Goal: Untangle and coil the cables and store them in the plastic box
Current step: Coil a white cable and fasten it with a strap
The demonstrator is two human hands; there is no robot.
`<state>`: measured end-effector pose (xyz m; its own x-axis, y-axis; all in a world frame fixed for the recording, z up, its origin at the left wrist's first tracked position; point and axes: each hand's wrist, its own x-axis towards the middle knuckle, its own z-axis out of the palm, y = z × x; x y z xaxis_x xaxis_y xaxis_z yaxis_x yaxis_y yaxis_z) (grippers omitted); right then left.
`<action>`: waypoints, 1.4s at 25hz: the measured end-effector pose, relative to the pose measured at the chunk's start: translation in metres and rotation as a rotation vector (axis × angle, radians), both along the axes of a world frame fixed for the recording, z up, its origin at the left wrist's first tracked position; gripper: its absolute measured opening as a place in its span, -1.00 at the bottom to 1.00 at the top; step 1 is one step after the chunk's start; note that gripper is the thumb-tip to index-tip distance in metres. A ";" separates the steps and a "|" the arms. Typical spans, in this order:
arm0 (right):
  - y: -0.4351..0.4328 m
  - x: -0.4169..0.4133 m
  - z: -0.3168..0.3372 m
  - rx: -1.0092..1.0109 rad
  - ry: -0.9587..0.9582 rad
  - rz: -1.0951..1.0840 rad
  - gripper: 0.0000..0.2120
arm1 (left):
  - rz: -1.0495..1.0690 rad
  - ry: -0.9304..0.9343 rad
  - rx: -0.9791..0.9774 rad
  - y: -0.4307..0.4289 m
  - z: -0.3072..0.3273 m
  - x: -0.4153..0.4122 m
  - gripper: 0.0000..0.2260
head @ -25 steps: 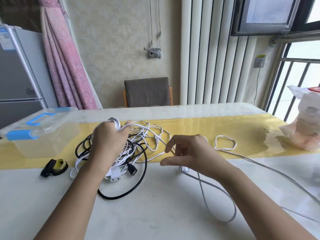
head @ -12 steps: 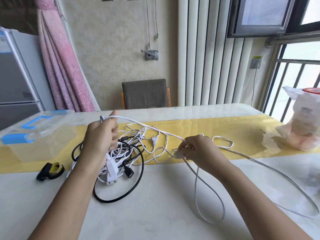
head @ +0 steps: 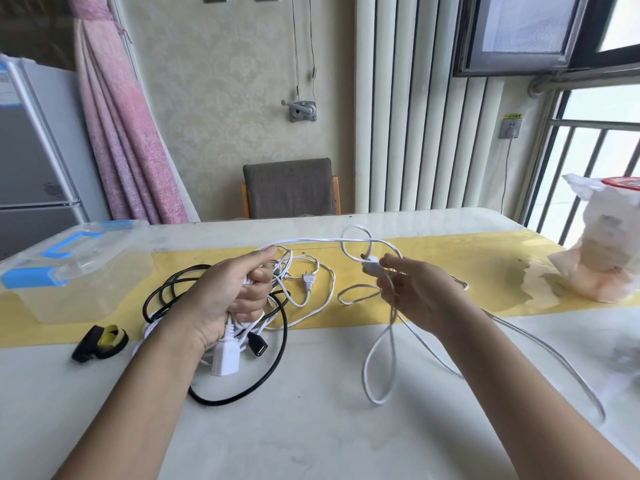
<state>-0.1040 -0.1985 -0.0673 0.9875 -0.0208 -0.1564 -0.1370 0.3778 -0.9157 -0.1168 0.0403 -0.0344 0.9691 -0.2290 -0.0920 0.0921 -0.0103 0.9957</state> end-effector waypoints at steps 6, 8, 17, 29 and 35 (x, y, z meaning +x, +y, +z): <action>-0.006 -0.002 -0.001 -0.212 -0.066 -0.066 -0.76 | 0.029 -0.005 -0.091 0.004 -0.002 0.005 -0.61; -0.005 -0.001 -0.002 -0.218 -0.065 -0.057 -0.78 | 0.034 -0.007 -0.098 0.004 -0.003 0.006 -0.61; -0.004 -0.002 -0.009 -1.244 -0.320 -0.382 -0.84 | -0.114 0.034 -0.114 0.003 -0.005 0.005 -0.65; -0.017 -0.008 0.011 -0.133 -0.259 0.096 -0.78 | -0.899 0.299 -0.714 0.019 -0.008 0.015 -0.66; -0.007 -0.010 0.004 -0.714 -0.370 0.059 -0.77 | -0.552 0.245 -1.030 0.024 -0.014 0.020 -0.78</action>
